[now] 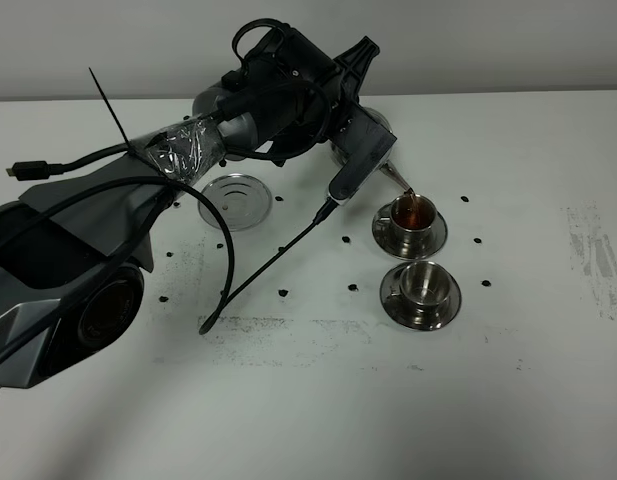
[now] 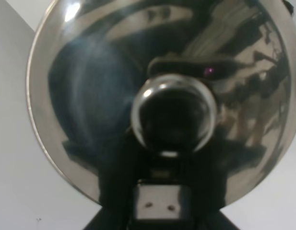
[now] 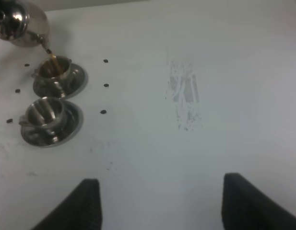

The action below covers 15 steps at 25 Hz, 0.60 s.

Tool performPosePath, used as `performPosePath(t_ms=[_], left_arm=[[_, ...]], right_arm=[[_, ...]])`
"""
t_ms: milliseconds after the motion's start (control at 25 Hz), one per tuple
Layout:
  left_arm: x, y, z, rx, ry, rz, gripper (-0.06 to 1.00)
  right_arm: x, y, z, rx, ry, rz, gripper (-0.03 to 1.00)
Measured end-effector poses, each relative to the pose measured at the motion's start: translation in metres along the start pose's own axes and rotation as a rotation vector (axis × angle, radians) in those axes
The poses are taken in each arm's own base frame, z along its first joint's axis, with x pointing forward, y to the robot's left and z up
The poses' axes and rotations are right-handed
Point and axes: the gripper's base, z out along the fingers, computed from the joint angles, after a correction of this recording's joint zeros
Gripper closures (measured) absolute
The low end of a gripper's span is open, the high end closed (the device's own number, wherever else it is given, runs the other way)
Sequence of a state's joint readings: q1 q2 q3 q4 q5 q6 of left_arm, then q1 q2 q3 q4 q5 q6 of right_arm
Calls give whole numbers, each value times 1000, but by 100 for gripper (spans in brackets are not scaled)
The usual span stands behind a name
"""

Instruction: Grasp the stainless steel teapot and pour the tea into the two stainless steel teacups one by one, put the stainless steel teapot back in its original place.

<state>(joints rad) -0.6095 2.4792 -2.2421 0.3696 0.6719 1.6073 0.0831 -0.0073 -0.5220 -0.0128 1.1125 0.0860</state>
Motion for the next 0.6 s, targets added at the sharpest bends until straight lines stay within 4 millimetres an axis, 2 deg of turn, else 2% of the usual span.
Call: performPosePath(t_ms=[600], left_arm=[[-4,2,-1,-4,-1,10,76]], right_arm=[[0,0,0,0,0,0,45]])
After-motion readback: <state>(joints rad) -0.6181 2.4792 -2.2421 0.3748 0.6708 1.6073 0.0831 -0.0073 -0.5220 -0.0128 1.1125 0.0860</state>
